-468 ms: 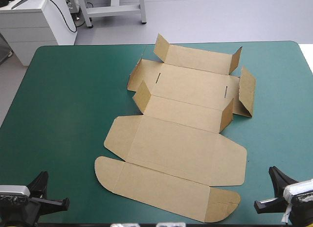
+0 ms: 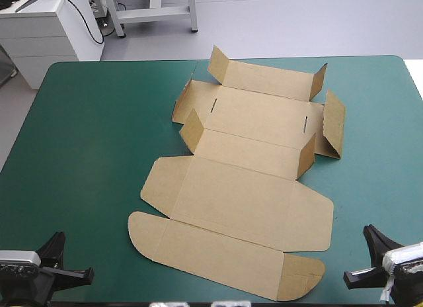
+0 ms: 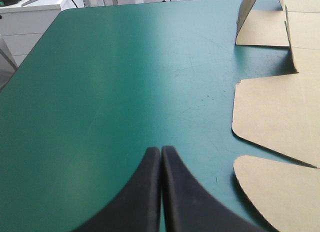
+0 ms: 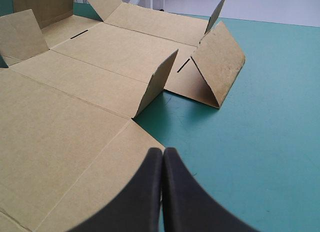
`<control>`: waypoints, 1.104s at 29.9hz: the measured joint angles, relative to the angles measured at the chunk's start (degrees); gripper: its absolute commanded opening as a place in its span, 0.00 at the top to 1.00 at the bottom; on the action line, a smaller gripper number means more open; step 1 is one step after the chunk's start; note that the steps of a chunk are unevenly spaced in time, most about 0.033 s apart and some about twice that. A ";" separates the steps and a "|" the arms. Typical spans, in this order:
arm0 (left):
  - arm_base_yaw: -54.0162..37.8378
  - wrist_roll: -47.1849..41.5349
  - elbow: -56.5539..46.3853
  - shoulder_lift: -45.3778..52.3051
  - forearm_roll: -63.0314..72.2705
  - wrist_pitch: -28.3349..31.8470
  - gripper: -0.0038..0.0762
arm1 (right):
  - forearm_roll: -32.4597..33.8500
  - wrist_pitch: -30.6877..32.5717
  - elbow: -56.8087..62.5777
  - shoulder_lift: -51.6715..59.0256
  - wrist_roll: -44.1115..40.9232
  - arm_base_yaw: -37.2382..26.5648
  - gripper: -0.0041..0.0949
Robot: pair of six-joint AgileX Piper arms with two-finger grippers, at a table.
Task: Fold the box
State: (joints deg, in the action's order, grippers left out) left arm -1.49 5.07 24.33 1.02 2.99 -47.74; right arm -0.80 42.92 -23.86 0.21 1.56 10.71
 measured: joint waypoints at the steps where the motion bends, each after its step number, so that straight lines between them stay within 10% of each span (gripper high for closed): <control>1: 0.00 0.00 0.00 0.00 0.00 0.00 0.96 | 0.15 0.00 0.00 0.00 0.40 0.00 0.98; 11: 0.00 0.00 0.00 0.00 0.00 0.00 0.96 | -5.36 -3.02 -2.66 -3.61 1.77 0.00 0.98; 33: 0.00 0.00 0.00 0.00 0.00 -0.06 0.96 | -9.46 5.29 -40.97 -62.16 -2.45 0.07 0.98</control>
State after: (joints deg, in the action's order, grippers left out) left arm -1.49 5.07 24.33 1.02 2.99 -47.80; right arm -10.26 48.21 -64.83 -61.94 -0.89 10.77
